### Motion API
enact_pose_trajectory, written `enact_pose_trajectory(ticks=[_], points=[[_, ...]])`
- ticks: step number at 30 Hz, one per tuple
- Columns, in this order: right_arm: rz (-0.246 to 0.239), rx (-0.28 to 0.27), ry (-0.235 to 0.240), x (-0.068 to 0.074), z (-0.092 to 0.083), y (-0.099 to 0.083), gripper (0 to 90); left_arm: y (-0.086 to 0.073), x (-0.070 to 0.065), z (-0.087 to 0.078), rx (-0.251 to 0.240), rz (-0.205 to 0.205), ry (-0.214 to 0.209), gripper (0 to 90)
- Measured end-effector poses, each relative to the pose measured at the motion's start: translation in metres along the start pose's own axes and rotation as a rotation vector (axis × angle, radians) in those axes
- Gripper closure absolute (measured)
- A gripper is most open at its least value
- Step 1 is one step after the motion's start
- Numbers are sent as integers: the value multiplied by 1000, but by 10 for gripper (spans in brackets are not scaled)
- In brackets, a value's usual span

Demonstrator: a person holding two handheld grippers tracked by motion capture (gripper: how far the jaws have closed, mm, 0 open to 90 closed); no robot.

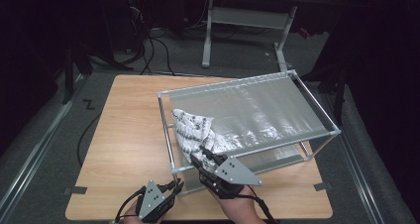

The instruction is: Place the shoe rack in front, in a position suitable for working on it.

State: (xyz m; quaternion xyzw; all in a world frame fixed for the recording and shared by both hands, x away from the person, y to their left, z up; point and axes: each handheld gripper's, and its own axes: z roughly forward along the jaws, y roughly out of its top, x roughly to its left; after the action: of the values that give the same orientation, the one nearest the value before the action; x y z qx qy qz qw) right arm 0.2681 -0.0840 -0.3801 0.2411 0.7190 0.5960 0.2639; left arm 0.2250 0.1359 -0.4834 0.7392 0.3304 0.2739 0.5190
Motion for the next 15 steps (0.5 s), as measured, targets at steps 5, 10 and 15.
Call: enact_pose_trajectory(ticks=[5,10,15], points=[[-13,-2,-10,7,2,-1,734,0,0,0,2,1,1,796],[-10,12,-10,5,1,-1,753,0,0,0,4,4,-1,797],[-18,21,-21,0,0,0,758,0,-1,0,5,8,0,796]])
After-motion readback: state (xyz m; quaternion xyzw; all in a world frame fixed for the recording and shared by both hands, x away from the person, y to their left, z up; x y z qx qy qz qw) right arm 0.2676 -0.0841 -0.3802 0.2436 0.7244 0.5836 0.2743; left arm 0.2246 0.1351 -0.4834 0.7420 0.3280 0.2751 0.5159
